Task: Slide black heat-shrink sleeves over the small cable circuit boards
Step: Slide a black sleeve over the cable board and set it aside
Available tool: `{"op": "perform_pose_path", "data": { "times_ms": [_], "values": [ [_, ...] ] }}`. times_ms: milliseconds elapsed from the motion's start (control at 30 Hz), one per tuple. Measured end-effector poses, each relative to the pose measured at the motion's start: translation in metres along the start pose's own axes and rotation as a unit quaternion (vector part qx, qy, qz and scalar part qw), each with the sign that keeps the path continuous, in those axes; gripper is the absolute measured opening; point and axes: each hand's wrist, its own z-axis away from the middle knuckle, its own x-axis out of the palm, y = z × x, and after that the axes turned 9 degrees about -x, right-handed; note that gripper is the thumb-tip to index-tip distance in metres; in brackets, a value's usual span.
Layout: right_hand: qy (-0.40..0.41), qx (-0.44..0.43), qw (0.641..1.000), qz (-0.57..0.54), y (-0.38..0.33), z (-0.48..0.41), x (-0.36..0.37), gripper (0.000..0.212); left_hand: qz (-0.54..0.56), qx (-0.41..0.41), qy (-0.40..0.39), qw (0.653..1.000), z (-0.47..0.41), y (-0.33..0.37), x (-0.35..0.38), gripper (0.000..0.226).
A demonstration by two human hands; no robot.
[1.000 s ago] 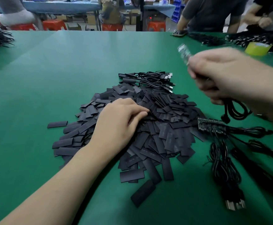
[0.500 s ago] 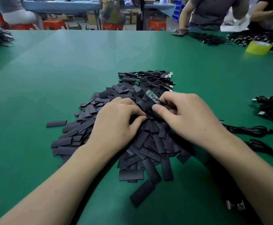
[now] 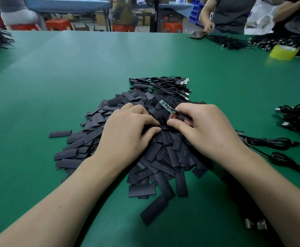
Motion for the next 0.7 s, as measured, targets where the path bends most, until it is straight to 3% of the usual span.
{"op": "perform_pose_path", "data": {
  "times_ms": [200, 500, 700],
  "values": [
    [0.007, 0.000, 1.000, -0.009, -0.0006, -0.0002, -0.0004, 0.022, 0.033, -0.042, -0.007, 0.999, 0.0006, 0.0010, 0.0007, 0.010],
    [0.042, 0.006, 0.999, -0.011, 0.0000, 0.0005, -0.0009, 0.017, 0.022, -0.018, 0.054, 0.998, -0.0005, -0.0003, -0.0009, 0.007],
    [0.047, 0.008, 0.998, -0.037, -0.0011, 0.0011, 0.0011, 0.018, 0.093, -0.014, 0.065, 0.993, 0.0001, -0.0018, 0.0009, 0.005]
  ]
}}
